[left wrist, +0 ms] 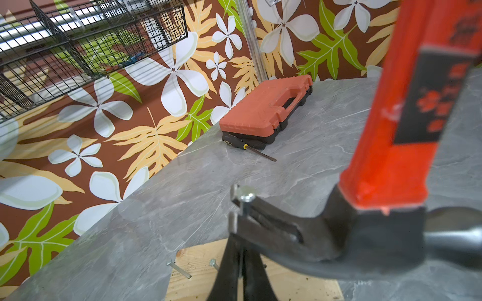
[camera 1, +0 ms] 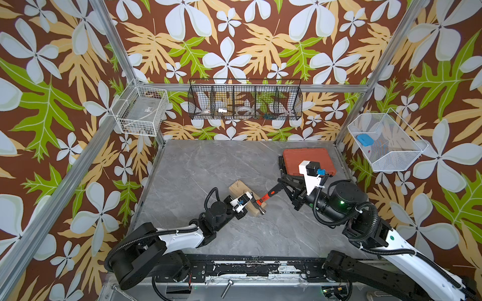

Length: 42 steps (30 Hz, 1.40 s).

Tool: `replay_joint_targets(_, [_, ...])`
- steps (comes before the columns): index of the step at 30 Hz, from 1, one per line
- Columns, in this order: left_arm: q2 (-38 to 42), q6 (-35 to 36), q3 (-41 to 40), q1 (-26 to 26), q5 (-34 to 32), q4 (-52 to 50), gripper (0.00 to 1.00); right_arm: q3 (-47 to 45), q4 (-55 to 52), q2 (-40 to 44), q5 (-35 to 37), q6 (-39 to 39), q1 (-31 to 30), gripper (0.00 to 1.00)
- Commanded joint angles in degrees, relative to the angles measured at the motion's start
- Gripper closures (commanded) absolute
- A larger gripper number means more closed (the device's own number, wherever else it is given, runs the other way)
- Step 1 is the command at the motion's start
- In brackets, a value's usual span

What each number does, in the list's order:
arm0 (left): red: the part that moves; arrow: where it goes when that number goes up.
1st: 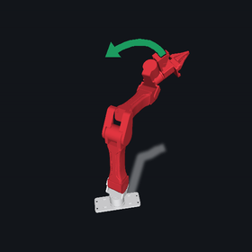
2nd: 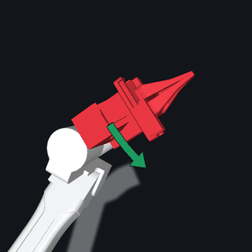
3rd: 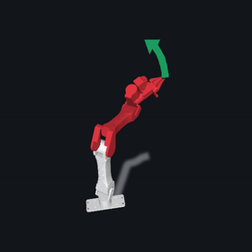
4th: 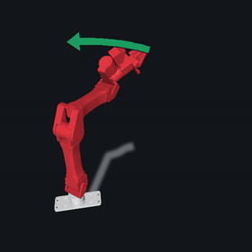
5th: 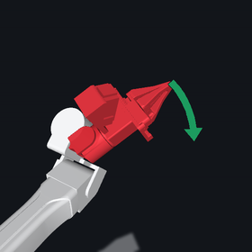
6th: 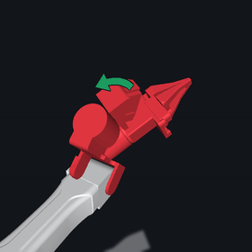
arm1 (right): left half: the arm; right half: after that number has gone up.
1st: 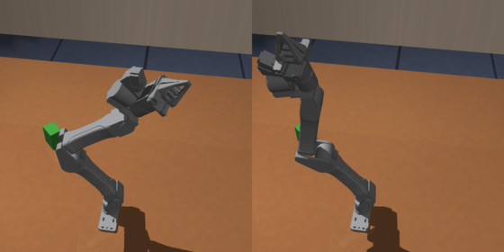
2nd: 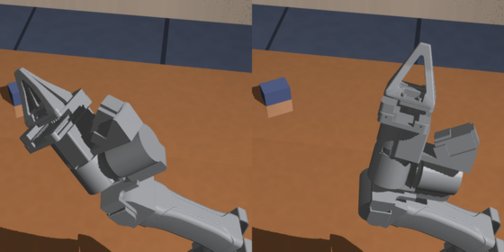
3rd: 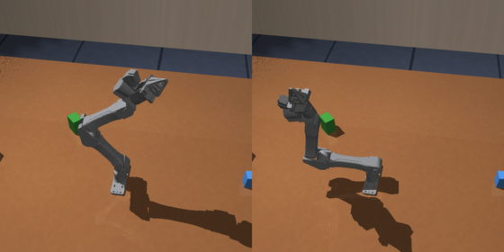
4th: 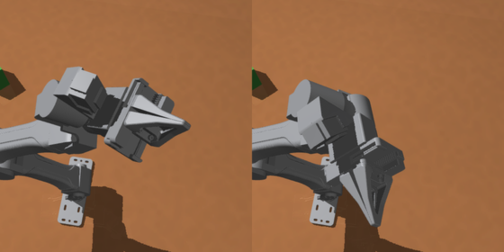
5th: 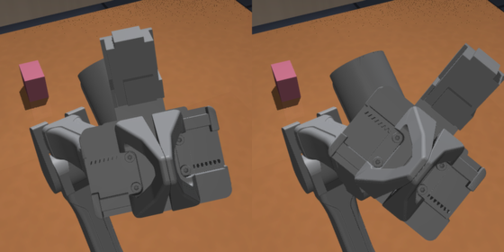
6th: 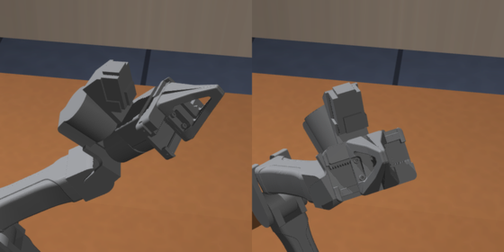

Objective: Use a claw hammer to pull out a nail
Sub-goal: Pick up the nail with the hammer, then place the nail at the center of the board.

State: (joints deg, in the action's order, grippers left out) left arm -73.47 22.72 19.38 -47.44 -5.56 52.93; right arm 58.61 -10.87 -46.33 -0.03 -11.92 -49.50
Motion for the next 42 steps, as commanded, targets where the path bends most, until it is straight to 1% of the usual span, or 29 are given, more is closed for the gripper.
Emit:
replay_joint_targets(1, [1.2,2.8,-0.4,-0.5,-1.8,1.9,1.0,0.4,2.9,-0.1,0.0,-0.1,-0.1,1.0])
replay_joint_targets(3, [2.0,3.4,-0.6,-0.6,-3.1,1.7,1.0,0.7,2.2,-0.4,-0.3,0.0,-0.1,1.0])
replay_joint_targets(5, [2.9,2.9,-0.2,-0.6,-5.8,-0.2,1.0,1.0,1.6,-0.5,-0.2,0.1,-0.1,1.0])
replay_joint_targets(8, [3.9,-1.5,1.2,-0.6,-13.2,-4.6,1.0,1.0,0.8,0.0,1.2,0.6,-0.1,1.0])
replay_joint_targets(10, [5.0,-8.0,2.7,-0.3,-17.8,-8.7,1.0,1.0,-0.2,0.5,2.5,1.3,-0.1,1.0])
replay_joint_targets(13, [6.7,-20.4,5.3,2.1,-18.7,-16.4,1.0,0.7,-1.8,0.6,4.8,2.2,-0.1,1.0])
replay_joint_targets(16, [6.6,-30.0,9.0,5.0,-17.0,-25.7,0.98,-0.1,-2.0,0.3,5.6,2.3,-0.1,1.0])
replay_joint_targets(20, [2.9,-37.5,16.1,8.8,-15.3,-39.4,0.97,-0.7,-2.0,-0.4,5.6,2.3,-0.1,1.0])
replay_joint_targets(22, [-0.1,-40.4,19.4,11.6,-11.8,-46.0,0.97,-0.6,-2.0,-0.7,5.6,2.4,-0.1,1.0])
replay_joint_targets(23, [-1.2,-41.5,20.3,12.9,-10.1,-47.5,0.96,-0.6,-2.0,-0.8,5.5,2.4,-0.1,1.0])
replay_joint_targets(24, [-2.2,-42.7,20.7,14.1,-8.7,-48.5,0.96,-0.8,-2.0,-0.9,5.5,2.5,-0.1,1.0])
replay_joint_targets(28, [-4.3,-46.9,20.5,16.9,-7.6,-50.0,0.95,-1.2,-1.5,-0.7,5.3,2.6,-0.1,1.0])
replay_joint_targets(31, [-7.1,-48.4,21.0,18.4,-6.6,-51.8,0.94,-1.1,-1.5,-1.2,5.3,2.9,-0.1,1.0])
replay_joint_targets(36, [-10.7,-49.6,20.9,19.0,-5.6,-52.4,0.94,-0.7,-1.2,-3.7,4.3,2.8,-0.1,1.0])
replay_joint_targets(42, [-15.5,-51.0,21.5,19.8,-5.6,-52.9,0.93,2.4,-2.1,-8.8,3.6,3.0,-0.1,1.0])
